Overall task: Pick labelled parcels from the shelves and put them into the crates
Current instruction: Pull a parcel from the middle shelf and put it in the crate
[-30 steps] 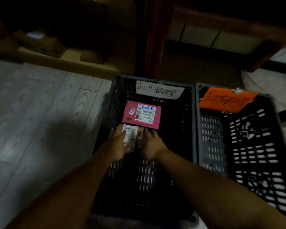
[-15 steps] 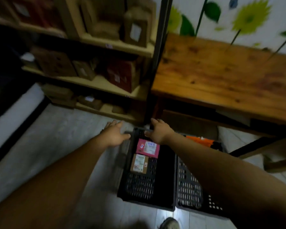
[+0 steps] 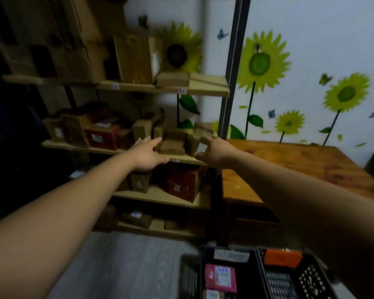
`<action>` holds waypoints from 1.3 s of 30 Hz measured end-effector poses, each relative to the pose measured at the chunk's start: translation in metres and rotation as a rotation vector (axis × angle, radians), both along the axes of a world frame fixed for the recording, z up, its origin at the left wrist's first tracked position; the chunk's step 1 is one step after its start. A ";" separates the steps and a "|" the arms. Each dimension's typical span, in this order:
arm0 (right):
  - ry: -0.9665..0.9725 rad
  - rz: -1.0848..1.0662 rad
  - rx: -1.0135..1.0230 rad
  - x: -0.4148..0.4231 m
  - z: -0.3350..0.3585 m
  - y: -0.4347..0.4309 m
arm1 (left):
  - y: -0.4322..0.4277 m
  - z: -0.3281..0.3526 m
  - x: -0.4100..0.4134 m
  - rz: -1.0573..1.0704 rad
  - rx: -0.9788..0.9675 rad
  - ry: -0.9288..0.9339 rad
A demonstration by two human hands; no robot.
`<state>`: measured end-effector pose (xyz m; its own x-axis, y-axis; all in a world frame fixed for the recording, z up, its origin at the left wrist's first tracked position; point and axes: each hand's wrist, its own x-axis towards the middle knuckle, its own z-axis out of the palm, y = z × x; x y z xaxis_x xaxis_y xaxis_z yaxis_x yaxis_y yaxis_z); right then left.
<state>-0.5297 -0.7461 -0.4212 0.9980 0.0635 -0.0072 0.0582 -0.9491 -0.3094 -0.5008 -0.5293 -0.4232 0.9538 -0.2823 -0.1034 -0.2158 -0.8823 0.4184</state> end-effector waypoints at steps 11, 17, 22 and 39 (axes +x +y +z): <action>-0.263 0.037 0.019 0.083 0.109 0.018 | 0.034 0.123 0.082 0.069 -0.003 -0.257; -0.286 0.053 -0.025 0.138 0.130 0.038 | 0.050 0.144 0.136 0.080 -0.022 -0.303; -0.290 -0.017 -0.028 0.193 0.123 0.054 | 0.050 0.137 0.193 -0.018 0.018 -0.338; -0.269 -0.251 -0.067 0.326 0.064 0.045 | 0.010 0.091 0.345 -0.413 0.182 -0.384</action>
<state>-0.2033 -0.7008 -0.3568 0.9492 -0.1756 0.2611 -0.1086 -0.9617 -0.2518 -0.1560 -0.5189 -0.3326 0.7473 -0.6483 0.1456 -0.6627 -0.7432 0.0920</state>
